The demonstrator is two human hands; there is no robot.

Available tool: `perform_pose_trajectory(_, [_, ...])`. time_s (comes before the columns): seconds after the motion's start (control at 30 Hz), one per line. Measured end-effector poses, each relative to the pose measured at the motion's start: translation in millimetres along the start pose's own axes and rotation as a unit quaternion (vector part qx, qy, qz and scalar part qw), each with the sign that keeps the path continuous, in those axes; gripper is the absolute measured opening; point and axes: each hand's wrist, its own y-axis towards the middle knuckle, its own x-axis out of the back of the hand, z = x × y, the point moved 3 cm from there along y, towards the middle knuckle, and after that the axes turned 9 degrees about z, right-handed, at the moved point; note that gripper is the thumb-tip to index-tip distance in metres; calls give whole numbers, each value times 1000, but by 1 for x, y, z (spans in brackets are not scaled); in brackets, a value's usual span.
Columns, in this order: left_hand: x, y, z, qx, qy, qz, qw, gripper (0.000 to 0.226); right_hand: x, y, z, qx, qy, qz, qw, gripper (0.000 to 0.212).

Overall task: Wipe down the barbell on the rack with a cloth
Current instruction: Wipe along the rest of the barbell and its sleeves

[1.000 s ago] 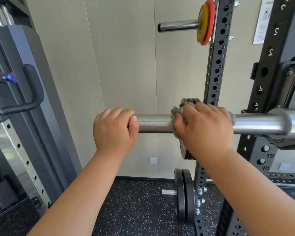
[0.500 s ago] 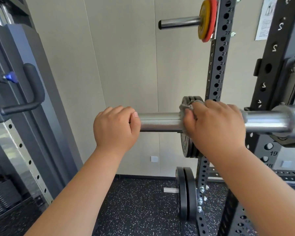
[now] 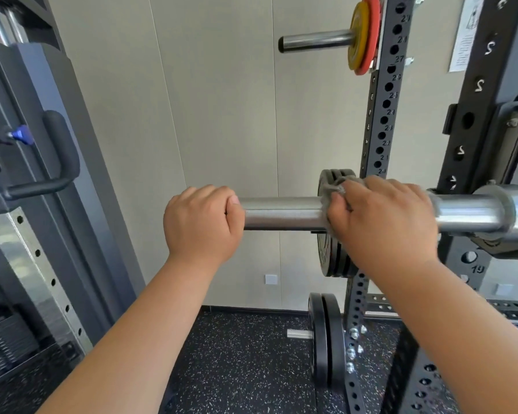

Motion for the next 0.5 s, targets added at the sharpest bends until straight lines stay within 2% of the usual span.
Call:
perform_pose_trajectory(0.13, [-3, -2, -2, 13, 4, -9, 1000, 33, 7, -1, -3, -47, 4, -12, 999, 46])
perform_pose_trajectory(0.2, [-4, -4, -1, 18, 8, -8, 1000, 34, -3, 4, 33, -28, 4, -21, 999, 49])
perform_pose_trajectory(0.33, [-6, -6, 0, 7, 15, 11, 1000, 37, -23, 10, 94, 27, 39, -38, 998, 39])
perform_pose_trajectory(0.43, [-7, -5, 4, -12, 13, 9, 1000, 37, -21, 12, 81, 73, 40, -42, 996, 39])
perform_pose_trajectory(0.5, [-7, -5, 6, -21, 6, 2, 1000, 37, -16, 9, 55, 69, 38, -20, 997, 43])
